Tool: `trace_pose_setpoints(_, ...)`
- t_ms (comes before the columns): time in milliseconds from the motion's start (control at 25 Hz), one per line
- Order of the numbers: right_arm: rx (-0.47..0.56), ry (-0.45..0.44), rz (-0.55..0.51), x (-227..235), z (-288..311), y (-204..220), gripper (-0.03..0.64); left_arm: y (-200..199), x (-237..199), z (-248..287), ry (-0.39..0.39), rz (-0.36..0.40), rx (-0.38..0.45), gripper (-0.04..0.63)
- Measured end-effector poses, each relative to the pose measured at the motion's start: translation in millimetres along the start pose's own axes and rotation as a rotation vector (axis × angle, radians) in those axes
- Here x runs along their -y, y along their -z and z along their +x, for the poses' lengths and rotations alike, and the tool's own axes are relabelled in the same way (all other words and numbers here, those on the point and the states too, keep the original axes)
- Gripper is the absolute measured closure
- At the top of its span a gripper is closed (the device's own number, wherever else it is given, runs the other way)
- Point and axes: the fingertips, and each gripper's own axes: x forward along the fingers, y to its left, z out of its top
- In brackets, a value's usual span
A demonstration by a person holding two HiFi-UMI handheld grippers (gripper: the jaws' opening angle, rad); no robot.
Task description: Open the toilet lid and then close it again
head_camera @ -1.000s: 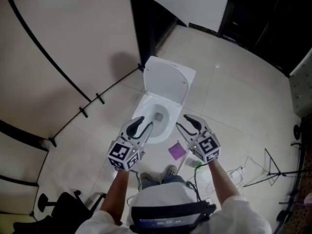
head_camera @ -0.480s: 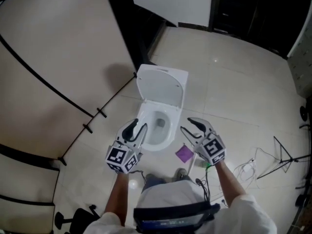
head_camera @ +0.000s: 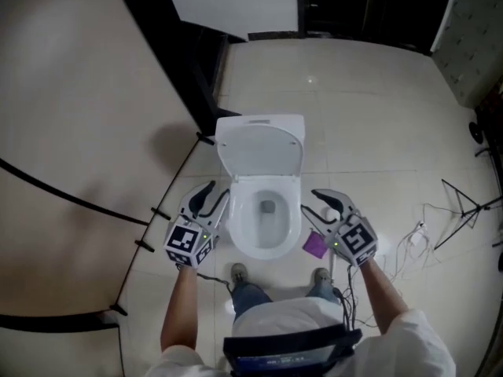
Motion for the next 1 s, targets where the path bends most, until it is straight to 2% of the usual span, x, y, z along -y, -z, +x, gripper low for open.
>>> trace_pose_setpoints(200, -0.031, 0.192, 0.086, -29, 49, -18, 0.449, 14, -82, 2, 0.173, 0.088, -0.044, 0.443)
trace_pose_setpoints(360, -0.043, 0.299, 0.137, -61, 72, -24, 0.449, 29, -113, 0, 0.283, 0.109, -0.056, 0.443)
trace_pose_setpoints(560, -0.052, 0.339, 0.140, -87, 79, -32, 0.449, 52, -114, 2, 0.353, 0.104, -0.071, 0.443)
trace_pose_setpoints(760, -0.038, 0.375, 0.146, -110, 65, -25, 0.449, 63, -79, -7, 0.433, 0.078, -0.068, 0.443)
trace_pose_setpoints(880, -0.021, 0.380, 0.132, -125, 59, -24, 0.449, 68, -67, -14, 0.458, 0.062, -0.065, 0.443)
trace_pose_setpoints(1000, -0.005, 0.383, 0.130, -139, 57, -24, 0.449, 71, -68, -9, 0.476, 0.086, -0.080, 0.443)
